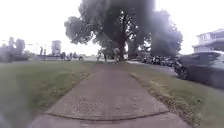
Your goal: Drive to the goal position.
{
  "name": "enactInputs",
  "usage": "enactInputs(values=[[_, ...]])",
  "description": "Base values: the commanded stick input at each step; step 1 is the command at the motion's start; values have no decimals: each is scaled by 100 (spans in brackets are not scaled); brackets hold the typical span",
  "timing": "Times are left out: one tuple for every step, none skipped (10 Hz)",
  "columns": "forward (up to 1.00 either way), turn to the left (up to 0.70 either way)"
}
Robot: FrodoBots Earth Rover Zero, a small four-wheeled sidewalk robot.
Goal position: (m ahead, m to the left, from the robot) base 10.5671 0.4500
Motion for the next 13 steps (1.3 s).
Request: enactInputs(values=[[70,0],[70,0],[70,0],[70,0],[70,0],[70,0],[70,0],[70,0],[70,0],[70,0],[70,0],[70,0],[70,0]])
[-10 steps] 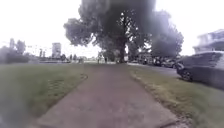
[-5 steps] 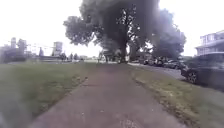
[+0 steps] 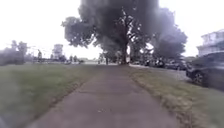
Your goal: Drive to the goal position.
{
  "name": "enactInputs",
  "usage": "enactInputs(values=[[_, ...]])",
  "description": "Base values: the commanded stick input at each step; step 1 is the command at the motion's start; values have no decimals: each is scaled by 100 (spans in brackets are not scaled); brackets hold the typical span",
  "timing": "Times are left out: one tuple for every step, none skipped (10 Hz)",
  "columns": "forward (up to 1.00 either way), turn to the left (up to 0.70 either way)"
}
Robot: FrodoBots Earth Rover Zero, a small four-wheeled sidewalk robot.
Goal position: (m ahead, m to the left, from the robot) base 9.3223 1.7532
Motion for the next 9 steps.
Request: enactInputs(values=[[70,0],[70,0],[70,0],[70,0],[70,0],[70,0],[70,0],[70,0],[70,0]])
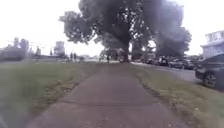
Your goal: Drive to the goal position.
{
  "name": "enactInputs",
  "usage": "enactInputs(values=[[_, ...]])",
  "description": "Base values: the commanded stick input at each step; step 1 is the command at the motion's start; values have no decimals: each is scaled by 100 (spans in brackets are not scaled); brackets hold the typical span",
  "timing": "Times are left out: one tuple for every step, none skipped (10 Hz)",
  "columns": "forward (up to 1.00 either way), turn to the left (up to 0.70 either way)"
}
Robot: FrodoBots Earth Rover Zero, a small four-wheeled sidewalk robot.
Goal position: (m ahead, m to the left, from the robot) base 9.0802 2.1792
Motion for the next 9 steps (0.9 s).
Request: enactInputs(values=[[70,0],[70,0],[70,0],[70,0],[70,0],[70,0],[70,0],[70,0],[70,0]])
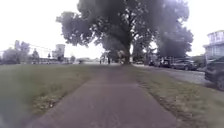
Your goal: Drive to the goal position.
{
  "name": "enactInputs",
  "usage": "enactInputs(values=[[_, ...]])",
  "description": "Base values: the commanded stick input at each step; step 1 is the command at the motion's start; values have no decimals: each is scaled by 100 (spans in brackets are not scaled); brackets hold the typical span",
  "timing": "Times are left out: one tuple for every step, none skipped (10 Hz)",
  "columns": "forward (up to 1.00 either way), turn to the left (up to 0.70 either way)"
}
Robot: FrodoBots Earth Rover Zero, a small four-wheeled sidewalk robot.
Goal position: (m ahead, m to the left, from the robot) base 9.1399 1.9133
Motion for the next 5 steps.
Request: enactInputs(values=[[70,0],[70,0],[70,0],[70,0],[70,0]])
